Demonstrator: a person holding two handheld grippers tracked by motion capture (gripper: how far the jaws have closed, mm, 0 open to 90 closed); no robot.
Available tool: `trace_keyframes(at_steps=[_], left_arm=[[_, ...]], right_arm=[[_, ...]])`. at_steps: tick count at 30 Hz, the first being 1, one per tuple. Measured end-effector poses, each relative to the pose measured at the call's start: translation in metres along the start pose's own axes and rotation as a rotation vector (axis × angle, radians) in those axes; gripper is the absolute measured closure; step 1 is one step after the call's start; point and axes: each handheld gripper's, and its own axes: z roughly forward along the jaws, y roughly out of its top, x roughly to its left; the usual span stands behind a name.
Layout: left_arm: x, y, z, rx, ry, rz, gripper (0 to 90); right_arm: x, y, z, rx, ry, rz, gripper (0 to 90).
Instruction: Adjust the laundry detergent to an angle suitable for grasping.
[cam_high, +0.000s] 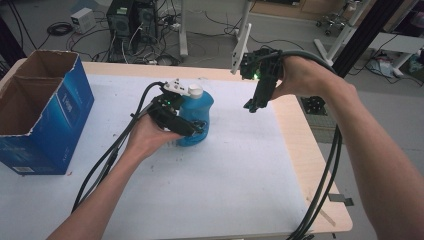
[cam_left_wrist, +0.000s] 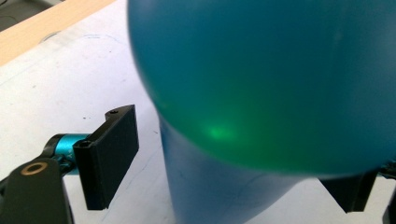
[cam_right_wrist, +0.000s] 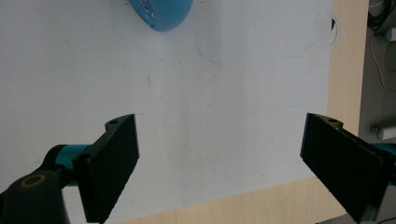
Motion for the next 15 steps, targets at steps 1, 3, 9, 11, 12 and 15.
trace_keyframes(at_steps=[1,3,9,11,12,15], left_arm=[[-0.0003,-0.0002,0.0007,0.003,0.000,0.002,16.2],[-0.0007,-0.0005,0.0017,0.006,-0.003,0.004,17.2],[-0.0017,0.0000,0.0018,-0.003,0.004,0.012,21.0],[-0.0019,0.0002,0.0013,-0.008,0.008,0.017,22.6],[-0.0020,0.0004,0.0011,-0.008,0.007,0.018,23.1],[-0.0020,0.0005,0.0008,-0.011,0.009,0.022,25.0]], right_arm=[[0.0000,-0.0001,0.0001,-0.001,0.000,0.000,11.0],[0.0001,-0.0007,0.0003,-0.001,-0.001,0.003,11.0],[0.0002,-0.0019,0.0013,0.004,-0.003,0.000,11.0],[-0.0001,-0.0022,0.0012,0.005,-0.003,0.001,11.0],[0.0000,-0.0022,0.0010,0.006,-0.004,0.003,11.0],[0.0002,-0.0016,0.0014,0.009,-0.006,0.001,11.0]])
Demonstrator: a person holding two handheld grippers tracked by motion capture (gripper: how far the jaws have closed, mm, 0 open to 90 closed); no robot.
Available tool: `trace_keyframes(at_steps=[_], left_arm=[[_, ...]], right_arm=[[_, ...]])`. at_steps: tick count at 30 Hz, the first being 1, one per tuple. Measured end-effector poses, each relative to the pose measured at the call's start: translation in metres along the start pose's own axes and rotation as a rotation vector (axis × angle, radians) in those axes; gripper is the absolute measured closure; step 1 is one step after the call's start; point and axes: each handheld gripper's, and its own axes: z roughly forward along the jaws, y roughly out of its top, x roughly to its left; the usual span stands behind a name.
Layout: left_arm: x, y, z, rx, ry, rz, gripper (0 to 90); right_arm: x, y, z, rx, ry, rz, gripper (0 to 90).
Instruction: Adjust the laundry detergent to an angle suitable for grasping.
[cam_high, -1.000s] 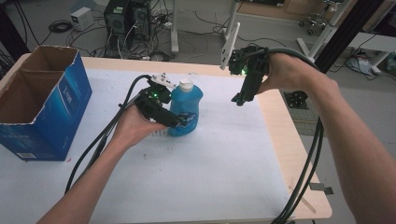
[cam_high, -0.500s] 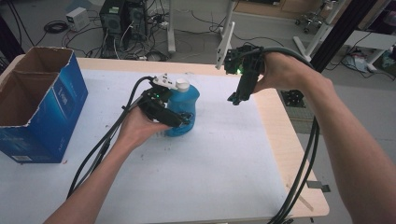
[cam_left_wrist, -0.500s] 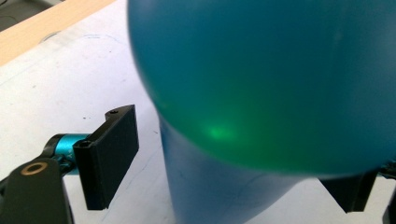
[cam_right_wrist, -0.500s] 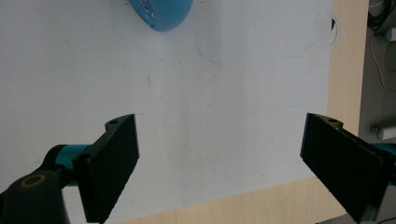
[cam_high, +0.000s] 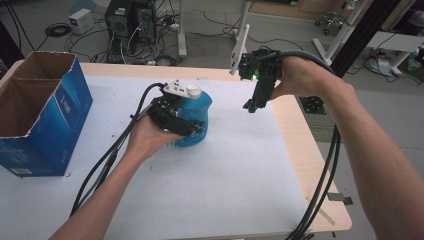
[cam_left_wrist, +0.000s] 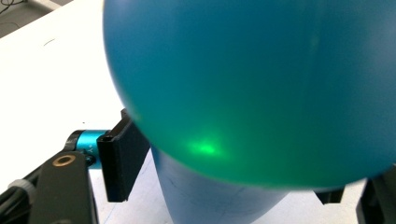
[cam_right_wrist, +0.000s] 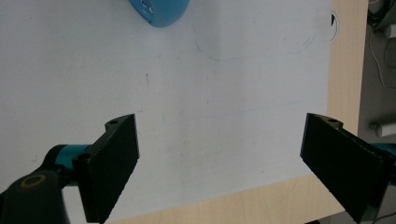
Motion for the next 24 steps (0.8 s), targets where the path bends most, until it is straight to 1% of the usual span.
trace_keyframes(at_steps=[6,7,14,16,17,20,24], left_arm=[[-0.0003,0.0003,-0.0011,-0.002,0.004,0.006,29.5],[-0.0001,0.0006,-0.0018,-0.001,0.008,0.013,30.5],[-0.0006,0.0005,-0.0012,-0.002,0.003,0.016,32.2],[-0.0007,0.0005,-0.0013,-0.003,0.006,0.018,34.1],[-0.0013,0.0007,-0.0009,-0.012,0.007,0.017,34.2],[-0.0013,0.0009,-0.0010,-0.010,0.006,0.025,35.5],[-0.0015,0.0007,-0.0003,-0.012,0.005,0.021,36.2]], right_arm=[[-0.0001,0.0007,0.0003,0.002,0.000,-0.005,11.0],[0.0002,0.0010,0.0003,0.002,-0.002,-0.003,11.0],[0.0001,0.0016,0.0006,0.003,-0.001,-0.001,11.0],[0.0000,0.0016,0.0005,0.004,-0.002,-0.001,11.0],[0.0000,0.0016,0.0005,0.004,-0.003,0.000,11.0],[-0.0002,0.0013,0.0004,0.003,-0.004,-0.001,11.0],[0.0003,0.0012,-0.0002,0.006,-0.005,0.003,11.0]])
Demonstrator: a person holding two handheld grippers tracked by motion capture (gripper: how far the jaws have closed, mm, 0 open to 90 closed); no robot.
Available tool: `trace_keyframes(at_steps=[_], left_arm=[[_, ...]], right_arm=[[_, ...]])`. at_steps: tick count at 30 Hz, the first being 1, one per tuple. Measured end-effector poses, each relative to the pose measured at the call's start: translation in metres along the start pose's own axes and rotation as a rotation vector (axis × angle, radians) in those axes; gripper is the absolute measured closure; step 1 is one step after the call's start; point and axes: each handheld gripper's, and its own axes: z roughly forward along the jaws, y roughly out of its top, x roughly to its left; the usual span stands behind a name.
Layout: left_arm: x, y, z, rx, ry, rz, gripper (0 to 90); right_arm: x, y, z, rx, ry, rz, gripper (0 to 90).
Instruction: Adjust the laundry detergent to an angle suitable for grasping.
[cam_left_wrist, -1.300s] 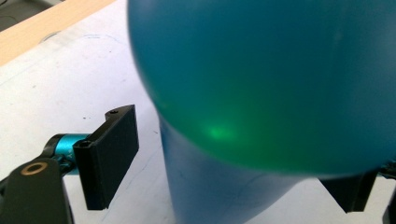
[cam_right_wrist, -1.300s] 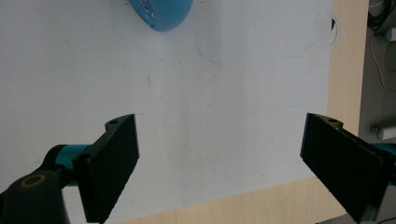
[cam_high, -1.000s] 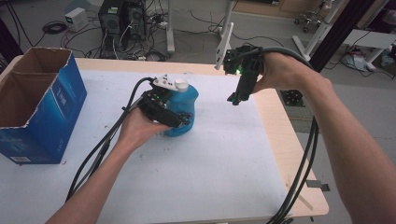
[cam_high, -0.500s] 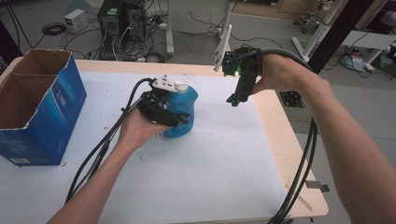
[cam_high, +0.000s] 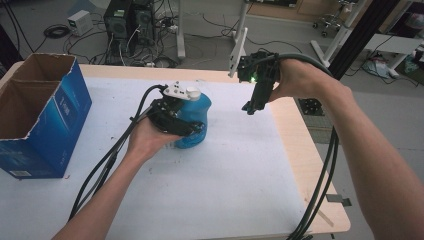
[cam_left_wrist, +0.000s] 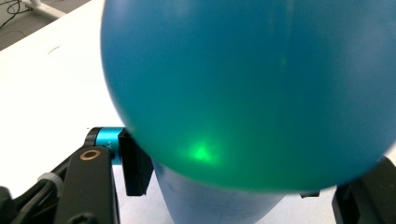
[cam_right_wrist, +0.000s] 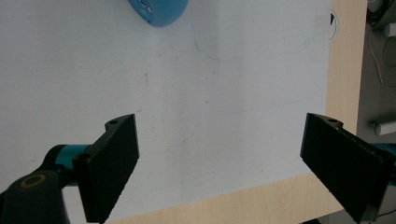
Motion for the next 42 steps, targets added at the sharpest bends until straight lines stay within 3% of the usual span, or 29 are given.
trace_keyframes(at_steps=[24,29,31,33,34,37,40,41,42], left_arm=[[0.000,-0.001,0.001,-0.009,-0.011,0.009,44.6],[0.003,-0.001,-0.001,-0.008,-0.034,0.006,45.7],[0.006,-0.001,-0.007,-0.007,-0.083,0.015,45.7],[0.006,-0.001,-0.007,-0.007,-0.083,0.015,45.7],[0.006,0.000,-0.017,-0.015,-0.116,0.053,45.7],[0.007,0.001,-0.033,-0.024,-0.154,0.113,45.7],[0.007,0.000,-0.038,-0.024,-0.167,0.129,45.6],[0.007,-0.004,-0.054,-0.017,-0.216,0.171,45.6],[0.007,-0.004,-0.054,-0.017,-0.216,0.171,45.6]], right_arm=[[0.000,-0.001,0.000,0.003,-0.003,-0.004,11.0],[0.000,-0.001,-0.001,0.003,-0.005,-0.004,11.0],[0.001,-0.001,-0.002,-0.001,-0.006,-0.002,11.0],[0.001,-0.001,-0.002,-0.003,-0.007,-0.003,11.0],[0.003,0.000,-0.004,-0.002,-0.008,-0.002,11.0],[0.005,0.001,-0.005,-0.010,-0.013,-0.012,11.0],[0.006,0.002,-0.007,-0.010,-0.015,-0.016,11.0],[0.008,0.003,-0.008,-0.012,-0.018,-0.022,11.0],[0.008,0.003,-0.008,-0.012,-0.018,-0.022,11.0]])
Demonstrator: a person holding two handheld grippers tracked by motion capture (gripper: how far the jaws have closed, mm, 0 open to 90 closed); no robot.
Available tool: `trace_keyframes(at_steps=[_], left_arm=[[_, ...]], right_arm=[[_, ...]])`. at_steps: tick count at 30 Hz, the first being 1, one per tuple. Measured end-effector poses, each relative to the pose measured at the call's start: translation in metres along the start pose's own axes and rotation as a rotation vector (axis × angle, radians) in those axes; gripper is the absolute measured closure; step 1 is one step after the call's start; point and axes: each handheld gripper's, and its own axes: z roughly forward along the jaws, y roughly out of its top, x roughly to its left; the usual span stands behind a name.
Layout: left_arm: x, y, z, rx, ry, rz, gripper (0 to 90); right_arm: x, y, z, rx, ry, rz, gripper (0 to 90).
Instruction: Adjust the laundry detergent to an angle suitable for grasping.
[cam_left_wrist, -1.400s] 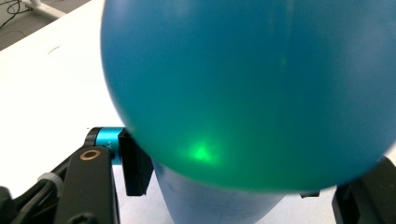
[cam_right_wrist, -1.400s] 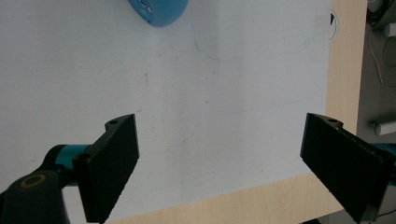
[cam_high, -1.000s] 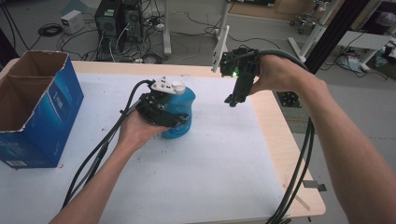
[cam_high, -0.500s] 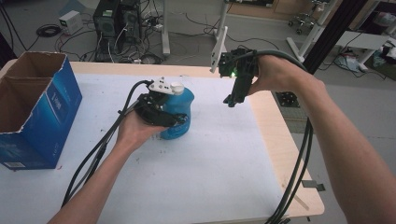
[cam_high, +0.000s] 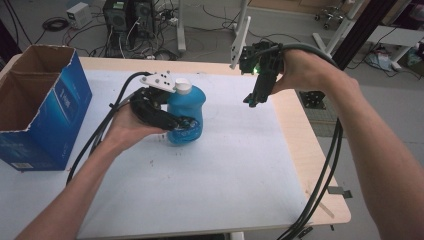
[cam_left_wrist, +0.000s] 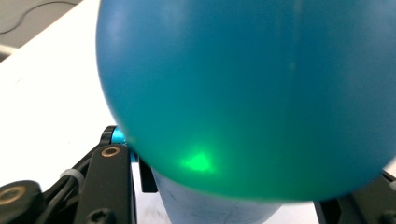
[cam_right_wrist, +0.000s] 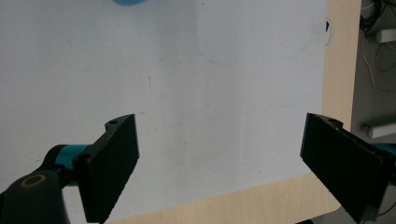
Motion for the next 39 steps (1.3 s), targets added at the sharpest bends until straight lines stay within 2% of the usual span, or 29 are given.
trace_keyframes(at_steps=[1,2,3,8,10,11,17,22,28,32,39], left_arm=[[0.000,0.000,0.000,0.000,0.000,0.000,45.6],[-0.004,-0.008,-0.011,-0.007,-0.038,0.029,45.6],[-0.006,-0.011,-0.014,-0.010,-0.056,0.048,45.6],[-0.010,-0.022,-0.018,0.041,-0.125,0.106,45.6],[-0.010,-0.022,-0.018,0.041,-0.125,0.106,45.6],[-0.010,-0.028,-0.019,0.048,-0.170,0.121,45.6],[-0.008,-0.034,-0.017,0.025,-0.265,0.130,45.5],[-0.009,-0.035,-0.011,0.033,-0.293,0.144,45.5],[-0.009,-0.038,-0.010,0.034,-0.292,0.143,45.3],[-0.009,-0.044,-0.011,0.004,-0.292,0.142,44.9],[-0.011,-0.044,-0.009,0.014,-0.302,0.138,43.1]], right_arm=[[0.001,0.001,0.000,-0.005,-0.003,-0.009,11.0],[0.002,0.002,-0.002,-0.007,-0.007,-0.011,11.0],[0.002,0.003,-0.002,-0.007,-0.006,-0.013,11.0],[0.004,0.007,-0.001,-0.005,-0.008,-0.022,11.0],[0.005,0.008,-0.001,-0.004,-0.007,-0.025,11.0],[0.006,0.008,-0.001,-0.007,-0.006,-0.026,11.0],[0.006,0.010,0.001,-0.006,-0.003,-0.032,11.0],[0.007,0.011,0.003,-0.006,0.001,-0.037,11.0],[0.007,0.009,0.003,-0.005,-0.003,-0.037,11.0],[0.006,0.009,0.003,-0.007,-0.006,-0.035,11.0],[0.008,0.014,0.004,-0.009,-0.003,-0.044,11.0]])
